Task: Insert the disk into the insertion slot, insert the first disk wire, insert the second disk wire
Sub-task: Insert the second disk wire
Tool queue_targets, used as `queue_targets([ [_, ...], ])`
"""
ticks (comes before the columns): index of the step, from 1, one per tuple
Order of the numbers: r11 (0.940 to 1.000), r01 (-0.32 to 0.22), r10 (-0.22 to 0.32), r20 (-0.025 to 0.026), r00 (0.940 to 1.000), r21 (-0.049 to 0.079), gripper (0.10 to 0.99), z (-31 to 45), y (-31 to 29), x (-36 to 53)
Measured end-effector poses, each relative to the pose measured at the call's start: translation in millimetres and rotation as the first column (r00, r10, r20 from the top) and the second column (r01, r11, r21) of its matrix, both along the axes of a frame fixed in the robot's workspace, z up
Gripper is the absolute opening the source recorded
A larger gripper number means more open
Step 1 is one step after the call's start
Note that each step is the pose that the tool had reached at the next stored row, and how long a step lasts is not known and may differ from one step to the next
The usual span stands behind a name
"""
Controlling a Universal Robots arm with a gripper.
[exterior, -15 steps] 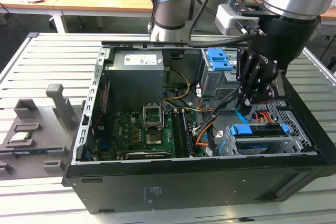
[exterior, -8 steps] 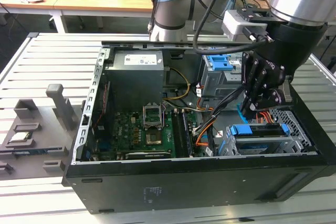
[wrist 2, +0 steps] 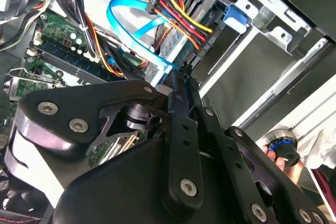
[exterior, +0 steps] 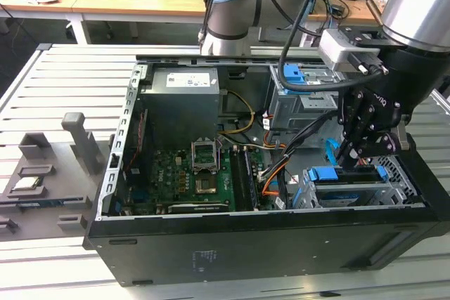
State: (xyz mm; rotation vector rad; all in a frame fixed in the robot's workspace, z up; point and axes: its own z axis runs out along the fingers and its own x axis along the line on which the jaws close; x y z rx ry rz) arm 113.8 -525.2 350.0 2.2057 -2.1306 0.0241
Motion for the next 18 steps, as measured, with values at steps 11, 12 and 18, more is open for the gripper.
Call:
queue_targets([
  [11, 1.0, -0.001, 0.001, -0.0004, 1.0, 0.0, 0.157, -5.3, 0.3, 8.1],
  [12, 1.0, -0.001, 0.001, -0.0003, 1.0, 0.0, 0.157, -5.5, 0.3, 8.7],
  [18, 1.0, -0.001, 0.001, -0.0004, 1.0, 0.0, 0.157, -7.7, -1.7, 10.6],
])
